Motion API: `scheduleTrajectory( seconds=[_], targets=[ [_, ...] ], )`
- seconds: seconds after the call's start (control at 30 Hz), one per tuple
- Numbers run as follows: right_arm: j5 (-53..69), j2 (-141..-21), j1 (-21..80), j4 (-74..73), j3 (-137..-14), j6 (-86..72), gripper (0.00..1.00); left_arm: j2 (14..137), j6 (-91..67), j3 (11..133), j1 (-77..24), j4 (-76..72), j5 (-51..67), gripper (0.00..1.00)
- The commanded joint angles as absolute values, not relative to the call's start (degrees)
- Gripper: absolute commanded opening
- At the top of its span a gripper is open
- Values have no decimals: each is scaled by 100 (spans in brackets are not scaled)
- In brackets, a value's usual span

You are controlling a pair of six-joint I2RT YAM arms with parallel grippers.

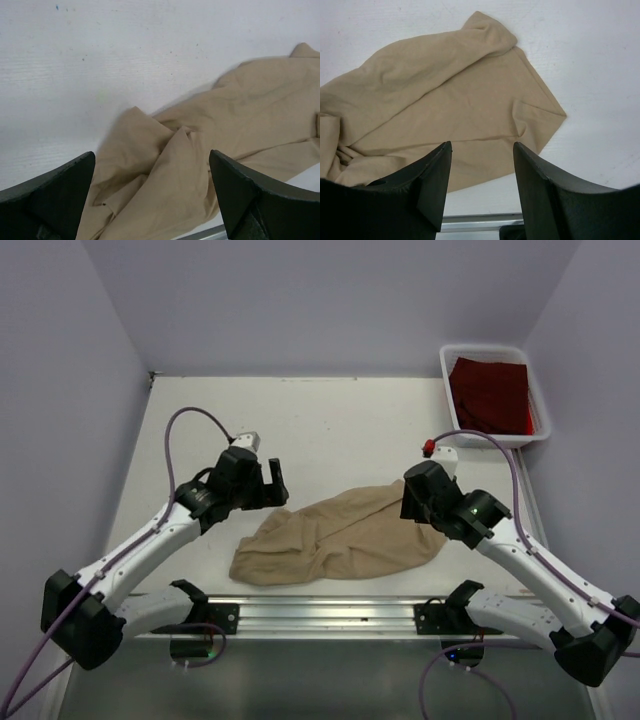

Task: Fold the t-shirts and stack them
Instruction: Flatten the tshirt out

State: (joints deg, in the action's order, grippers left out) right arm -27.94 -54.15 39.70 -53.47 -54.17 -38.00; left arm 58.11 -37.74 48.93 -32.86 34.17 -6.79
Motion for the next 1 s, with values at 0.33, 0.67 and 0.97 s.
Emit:
scheduleTrajectory(
  seconds=[0.33, 0.67, 0.97],
  targets=[
    [-2909, -5616, 3990, -4368, -5142, -3568, 55, 8068, -3314, 4817, -3287, 1925, -396, 89],
    [-2795, -6117, 3990, -3911, -4957, -3516, 54, 7156, -3322, 4447, -3550, 2240, 484, 75],
    [-2602, -6627, 3982, -3560, -4887, -3533, 54, 6099, -3015, 4658, -4236, 2847, 422, 89]
  ],
)
